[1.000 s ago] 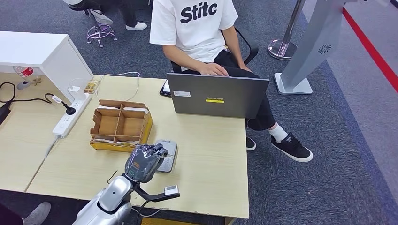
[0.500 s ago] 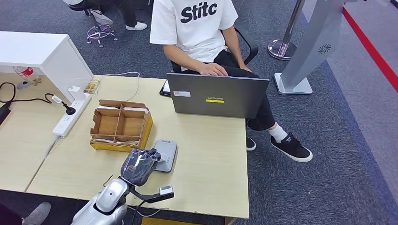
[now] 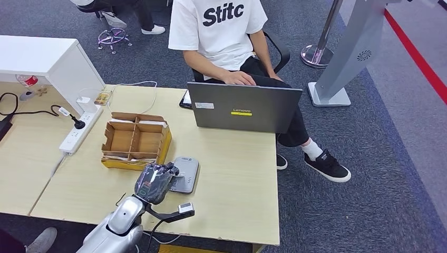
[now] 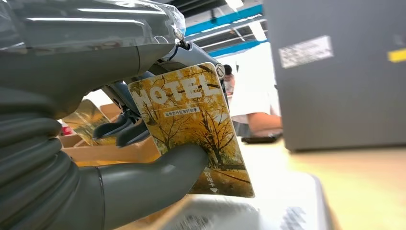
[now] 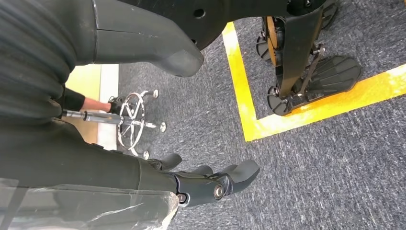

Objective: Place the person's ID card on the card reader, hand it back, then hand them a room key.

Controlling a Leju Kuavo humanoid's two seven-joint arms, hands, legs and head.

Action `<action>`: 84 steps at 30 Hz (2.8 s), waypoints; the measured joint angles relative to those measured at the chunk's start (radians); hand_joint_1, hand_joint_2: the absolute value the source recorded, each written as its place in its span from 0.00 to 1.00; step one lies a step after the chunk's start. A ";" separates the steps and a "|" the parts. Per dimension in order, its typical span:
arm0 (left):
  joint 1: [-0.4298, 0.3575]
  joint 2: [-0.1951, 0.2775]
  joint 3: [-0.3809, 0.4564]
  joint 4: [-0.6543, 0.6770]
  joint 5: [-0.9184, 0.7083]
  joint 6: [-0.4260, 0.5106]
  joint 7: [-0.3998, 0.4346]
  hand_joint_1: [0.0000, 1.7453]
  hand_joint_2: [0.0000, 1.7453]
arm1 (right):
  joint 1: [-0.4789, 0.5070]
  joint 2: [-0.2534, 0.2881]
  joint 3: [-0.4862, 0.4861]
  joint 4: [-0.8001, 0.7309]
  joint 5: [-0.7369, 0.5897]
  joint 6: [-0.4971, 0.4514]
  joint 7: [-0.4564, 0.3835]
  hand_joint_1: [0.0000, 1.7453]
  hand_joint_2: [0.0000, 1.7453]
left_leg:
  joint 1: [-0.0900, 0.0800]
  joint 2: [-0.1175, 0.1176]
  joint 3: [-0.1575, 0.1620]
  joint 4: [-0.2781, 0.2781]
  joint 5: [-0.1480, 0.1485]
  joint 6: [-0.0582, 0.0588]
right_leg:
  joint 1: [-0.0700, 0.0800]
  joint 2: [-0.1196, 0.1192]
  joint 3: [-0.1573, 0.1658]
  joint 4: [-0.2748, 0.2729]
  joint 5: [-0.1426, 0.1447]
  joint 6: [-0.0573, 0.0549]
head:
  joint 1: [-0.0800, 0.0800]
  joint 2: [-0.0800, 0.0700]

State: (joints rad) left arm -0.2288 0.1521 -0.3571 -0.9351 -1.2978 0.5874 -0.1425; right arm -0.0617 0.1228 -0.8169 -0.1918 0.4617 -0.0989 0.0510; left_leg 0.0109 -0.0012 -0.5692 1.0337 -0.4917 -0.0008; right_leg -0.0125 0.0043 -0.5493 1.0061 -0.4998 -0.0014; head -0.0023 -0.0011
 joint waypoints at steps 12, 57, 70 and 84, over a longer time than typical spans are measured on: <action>-0.150 0.108 0.139 -0.121 0.151 -0.097 -0.040 1.00 1.00 | 0.002 0.000 0.004 0.000 0.032 0.019 -0.016 0.00 1.00 | 0.000 0.000 0.000 0.000 0.002 -0.001 | 0.000 0.000 -0.001 0.001 0.001 -0.001 | 0.000 0.000; 0.091 -0.011 0.077 -0.399 0.261 -0.179 -0.097 0.00 1.00 | 0.001 0.021 -0.012 0.001 0.022 -0.003 -0.026 0.00 1.00 | -0.001 0.001 -0.001 0.000 0.000 0.000 | 0.000 0.000 -0.002 0.000 0.001 -0.001 | 0.000 0.000; 0.169 0.023 0.001 -0.397 -0.050 -0.136 0.082 0.00 1.00 | 0.002 0.023 -0.027 0.001 0.044 -0.011 -0.013 0.00 1.00 | 0.000 0.001 -0.001 -0.001 0.001 0.000 | 0.000 0.000 -0.002 0.001 0.001 -0.001 | 0.000 0.000; 0.130 0.068 0.136 -0.219 0.030 -0.084 0.066 0.00 1.00 | 0.001 0.023 -0.028 0.001 0.079 0.000 -0.021 0.00 1.00 | 0.000 0.001 -0.001 -0.001 0.001 0.000 | 0.000 0.000 -0.002 0.001 0.001 -0.001 | 0.000 0.000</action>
State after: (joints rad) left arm -0.0993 0.2205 -0.2208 -1.1537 -1.2675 0.5037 -0.0767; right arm -0.0605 0.1457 -0.8446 -0.1911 0.5410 -0.0988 0.0303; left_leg 0.0111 -0.0006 -0.5705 1.0331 -0.4903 -0.0011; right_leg -0.0121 0.0045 -0.5509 1.0068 -0.4991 -0.0026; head -0.0024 -0.0011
